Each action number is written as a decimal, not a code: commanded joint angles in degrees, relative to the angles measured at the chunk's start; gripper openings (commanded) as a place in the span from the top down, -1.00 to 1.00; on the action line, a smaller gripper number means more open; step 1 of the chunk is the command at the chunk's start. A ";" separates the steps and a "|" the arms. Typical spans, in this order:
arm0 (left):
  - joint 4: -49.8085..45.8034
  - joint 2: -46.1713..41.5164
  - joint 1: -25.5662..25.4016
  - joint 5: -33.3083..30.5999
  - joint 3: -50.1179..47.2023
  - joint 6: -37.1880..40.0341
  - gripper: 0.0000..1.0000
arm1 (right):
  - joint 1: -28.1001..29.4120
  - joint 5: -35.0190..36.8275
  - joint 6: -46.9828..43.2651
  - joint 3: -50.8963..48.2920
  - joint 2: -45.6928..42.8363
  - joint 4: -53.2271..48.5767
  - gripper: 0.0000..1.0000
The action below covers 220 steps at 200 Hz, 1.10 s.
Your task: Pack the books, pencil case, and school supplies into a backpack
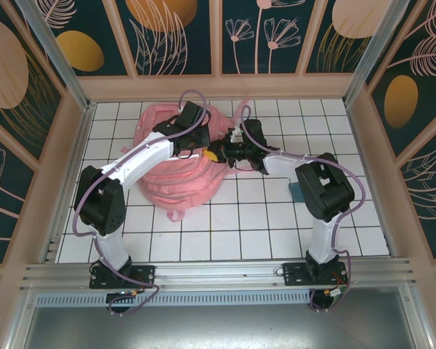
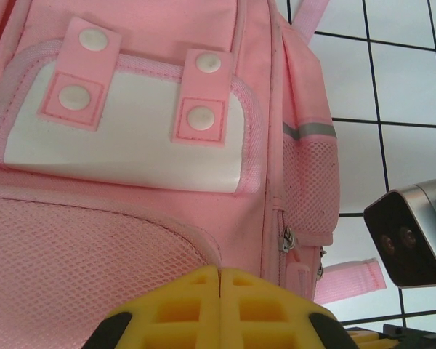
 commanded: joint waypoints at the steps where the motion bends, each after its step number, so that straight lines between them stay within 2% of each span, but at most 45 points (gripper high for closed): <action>1: 8.29 -2.80 -0.14 2.63 0.61 -0.80 1.00 | 1.64 -2.82 -0.49 -2.88 -0.80 0.61 0.90; 13: 8.53 -2.81 0.05 2.82 0.30 -0.87 1.00 | 1.77 -3.08 -1.45 -4.08 -1.78 0.61 1.00; 73: 10.30 -2.06 0.99 5.03 0.19 -1.61 1.00 | 4.14 -4.60 -5.40 -8.50 -5.42 1.12 1.00; 106: 11.66 -1.57 1.58 7.49 0.21 -2.27 1.00 | 3.51 -2.17 -6.67 -10.67 -8.45 1.46 1.00; 140: 12.75 0.12 2.56 13.05 1.80 -2.35 1.00 | 0.86 8.86 -17.19 -11.25 -15.89 -9.19 0.48; 164: 11.96 2.93 2.58 15.96 4.54 -1.59 1.00 | 0.79 19.11 -27.68 -11.52 -21.16 -16.97 0.23; 184: 10.78 4.22 2.60 15.32 6.52 -1.03 1.00 | 0.79 24.73 -38.20 -12.25 -24.24 -19.35 0.05; 199: 9.45 3.57 3.07 13.42 7.08 -0.38 0.63 | 0.77 24.91 -45.74 -11.75 -24.68 -20.92 -0.07; 220: 8.99 -0.25 5.43 11.58 3.67 -0.28 0.21 | 2.17 26.08 -53.10 -8.74 -23.22 -25.11 -0.20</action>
